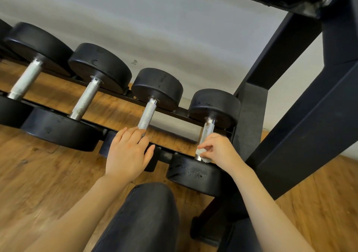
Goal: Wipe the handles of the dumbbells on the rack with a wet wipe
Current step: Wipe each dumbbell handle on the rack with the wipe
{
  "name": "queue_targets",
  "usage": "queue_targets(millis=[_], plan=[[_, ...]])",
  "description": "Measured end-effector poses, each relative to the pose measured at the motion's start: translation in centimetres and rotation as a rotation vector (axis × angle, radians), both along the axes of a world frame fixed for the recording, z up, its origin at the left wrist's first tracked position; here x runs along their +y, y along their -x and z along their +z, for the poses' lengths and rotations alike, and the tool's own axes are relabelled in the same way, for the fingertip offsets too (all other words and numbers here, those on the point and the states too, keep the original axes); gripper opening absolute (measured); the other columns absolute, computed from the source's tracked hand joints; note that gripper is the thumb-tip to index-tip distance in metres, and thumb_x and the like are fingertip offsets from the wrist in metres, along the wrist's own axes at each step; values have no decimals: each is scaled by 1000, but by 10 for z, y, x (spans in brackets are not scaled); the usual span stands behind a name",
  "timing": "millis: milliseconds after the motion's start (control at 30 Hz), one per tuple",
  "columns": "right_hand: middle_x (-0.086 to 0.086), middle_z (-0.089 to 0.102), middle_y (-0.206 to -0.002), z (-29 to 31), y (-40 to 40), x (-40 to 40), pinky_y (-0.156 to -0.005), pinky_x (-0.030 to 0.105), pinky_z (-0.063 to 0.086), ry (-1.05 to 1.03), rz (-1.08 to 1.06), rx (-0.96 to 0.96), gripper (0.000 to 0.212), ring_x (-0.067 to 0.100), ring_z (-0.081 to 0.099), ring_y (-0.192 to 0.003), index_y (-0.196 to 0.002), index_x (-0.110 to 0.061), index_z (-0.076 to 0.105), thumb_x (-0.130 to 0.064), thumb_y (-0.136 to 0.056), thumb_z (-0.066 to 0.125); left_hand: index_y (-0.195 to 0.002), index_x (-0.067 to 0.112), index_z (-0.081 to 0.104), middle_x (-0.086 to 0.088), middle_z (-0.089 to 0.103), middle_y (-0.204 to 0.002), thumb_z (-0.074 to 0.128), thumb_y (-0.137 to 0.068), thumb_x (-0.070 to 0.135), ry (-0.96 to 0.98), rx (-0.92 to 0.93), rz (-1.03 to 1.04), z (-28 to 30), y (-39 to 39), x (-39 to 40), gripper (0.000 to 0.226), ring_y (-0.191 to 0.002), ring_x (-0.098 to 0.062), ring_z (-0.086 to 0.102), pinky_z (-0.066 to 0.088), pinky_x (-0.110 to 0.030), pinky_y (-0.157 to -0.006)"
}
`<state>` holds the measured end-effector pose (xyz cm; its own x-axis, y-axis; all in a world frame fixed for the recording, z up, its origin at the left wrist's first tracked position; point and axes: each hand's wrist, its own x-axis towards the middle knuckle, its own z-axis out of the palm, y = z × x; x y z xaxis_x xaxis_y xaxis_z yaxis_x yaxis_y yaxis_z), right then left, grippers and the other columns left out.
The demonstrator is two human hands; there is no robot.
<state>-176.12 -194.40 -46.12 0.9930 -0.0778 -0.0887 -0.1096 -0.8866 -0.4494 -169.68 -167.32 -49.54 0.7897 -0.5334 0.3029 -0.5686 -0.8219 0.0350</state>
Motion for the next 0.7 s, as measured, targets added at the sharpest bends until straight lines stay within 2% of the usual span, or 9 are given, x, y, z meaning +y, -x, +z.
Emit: queue_targets(millis=[133, 333, 467, 700], plan=[[1, 65, -106, 10, -5, 7, -89, 30, 52, 79, 99, 23, 21, 14, 62, -93, -105, -14, 75, -12, -85, 72, -108, 14, 73, -9, 69, -116, 37, -98, 43, -2, 10, -1, 1, 0, -1, 47, -117, -28, 59, 36, -43, -108], [7, 58, -122, 24, -15, 9, -97, 31, 46, 249, 246, 283, 33, 24, 58, -110, -124, -8, 65, -15, -91, 65, -108, 14, 73, -9, 69, -116, 37, -98, 43, -5, 15, -5, 1, 0, -1, 48, -117, -27, 59, 35, -43, -108], [7, 56, -119, 23, -18, 9, -91, 31, 46, 261, 281, 280, 25, 24, 55, -107, -113, -13, 70, -14, -88, 67, -107, 13, 73, -9, 69, -115, 37, -98, 43, 5, 8, -14, 0, 0, 0, 48, -116, -28, 60, 35, -44, -108], [4, 57, -111, 28, -17, 7, -93, 34, 49, 275, 341, 286, 24, 20, 58, -101, -111, -9, 70, -13, -87, 70, -106, 13, 74, -9, 69, -115, 38, -97, 43, 21, 4, -30, 0, -1, 1, 48, -115, -28, 61, 37, -45, -106]])
